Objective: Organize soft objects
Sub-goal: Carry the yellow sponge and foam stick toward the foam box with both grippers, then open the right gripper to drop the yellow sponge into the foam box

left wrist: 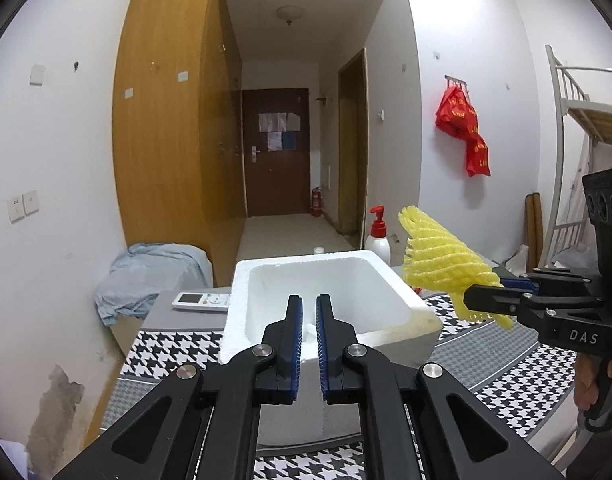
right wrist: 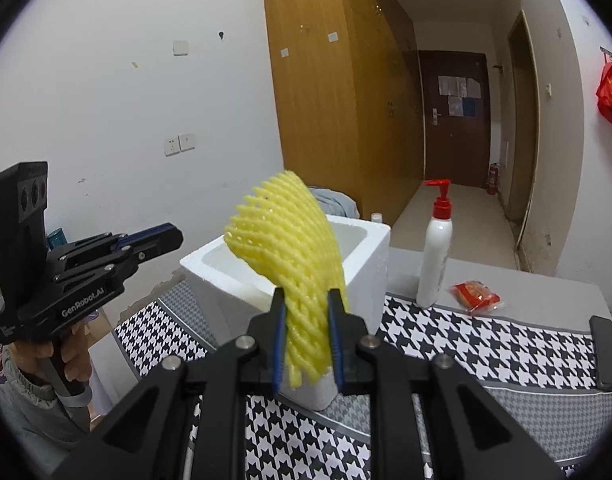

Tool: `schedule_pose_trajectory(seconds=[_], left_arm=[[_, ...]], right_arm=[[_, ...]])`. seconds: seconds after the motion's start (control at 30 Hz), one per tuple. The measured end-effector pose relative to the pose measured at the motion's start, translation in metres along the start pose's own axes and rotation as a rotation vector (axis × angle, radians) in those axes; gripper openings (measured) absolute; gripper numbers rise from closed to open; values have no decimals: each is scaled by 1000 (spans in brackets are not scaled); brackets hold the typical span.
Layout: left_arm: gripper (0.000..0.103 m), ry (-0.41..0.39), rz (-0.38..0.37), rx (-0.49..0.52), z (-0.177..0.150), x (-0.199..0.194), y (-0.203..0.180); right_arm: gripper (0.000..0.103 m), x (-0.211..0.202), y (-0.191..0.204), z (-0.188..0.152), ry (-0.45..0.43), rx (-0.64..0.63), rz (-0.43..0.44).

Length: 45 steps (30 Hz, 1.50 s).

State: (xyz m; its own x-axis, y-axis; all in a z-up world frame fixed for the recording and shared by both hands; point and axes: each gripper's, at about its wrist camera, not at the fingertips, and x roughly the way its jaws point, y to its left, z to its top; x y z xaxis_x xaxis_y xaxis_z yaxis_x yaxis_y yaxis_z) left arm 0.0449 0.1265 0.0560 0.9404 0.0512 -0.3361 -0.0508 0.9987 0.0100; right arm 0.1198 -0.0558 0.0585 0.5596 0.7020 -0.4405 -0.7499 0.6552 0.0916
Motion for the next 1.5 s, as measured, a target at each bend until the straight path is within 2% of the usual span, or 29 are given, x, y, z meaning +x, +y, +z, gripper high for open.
schedule_pose_trajectory(seconds=[0.27, 0.33, 0.37, 0.4, 0.43, 0.47, 0.5, 0.57, 0.67, 0.8, 0.97, 1.07, 1.17, 1.2, 1.33, 1.4, 1.5], left_arm=[[8, 15, 20, -34, -11, -12, 12], [11, 23, 27, -39, -15, -14, 15], [18, 27, 31, -39, -17, -14, 15], [32, 31, 35, -41, -19, -15, 17], [39, 33, 36, -43, -22, -16, 18], [51, 31, 38, -49, -24, -19, 19], [57, 32, 40, -54, -26, -21, 20], [60, 34, 42, -59, -30, -25, 20], [81, 48, 48, -67, -38, -28, 21], [89, 86, 43, -64, -50, -26, 14], [91, 127, 39, -72, -62, -22, 9], [91, 140, 47, -84, -68, -21, 8], [91, 152, 48, -97, -74, -21, 11], [91, 158, 50, -103, -76, -21, 11], [91, 185, 61, -125, -85, -17, 12], [91, 203, 63, -132, -90, -14, 11], [91, 229, 79, -139, -100, -9, 11]], right_arm=[[22, 17, 5, 17, 21, -17, 8], [22, 23, 8, 20, 30, -26, 9], [23, 26, 9, 22, 34, -29, 8], [22, 29, 10, 23, 40, -33, 6], [22, 33, 11, 25, 44, -40, 2], [22, 35, 12, 26, 46, -42, 0], [22, 39, 12, 28, 52, -45, -2], [22, 43, 12, 30, 56, -42, 2], [23, 50, 13, 34, 62, -44, -4], [25, 57, 15, 39, 68, -56, -5], [27, 66, 20, 42, 78, -74, -1], [39, 73, 19, 43, 91, -69, 3], [41, 78, 18, 43, 102, -64, 8], [44, 79, 18, 44, 104, -62, 7], [80, 79, 17, 44, 93, -53, 32], [94, 77, 16, 44, 83, -49, 27], [96, 73, 15, 44, 67, -39, 22]])
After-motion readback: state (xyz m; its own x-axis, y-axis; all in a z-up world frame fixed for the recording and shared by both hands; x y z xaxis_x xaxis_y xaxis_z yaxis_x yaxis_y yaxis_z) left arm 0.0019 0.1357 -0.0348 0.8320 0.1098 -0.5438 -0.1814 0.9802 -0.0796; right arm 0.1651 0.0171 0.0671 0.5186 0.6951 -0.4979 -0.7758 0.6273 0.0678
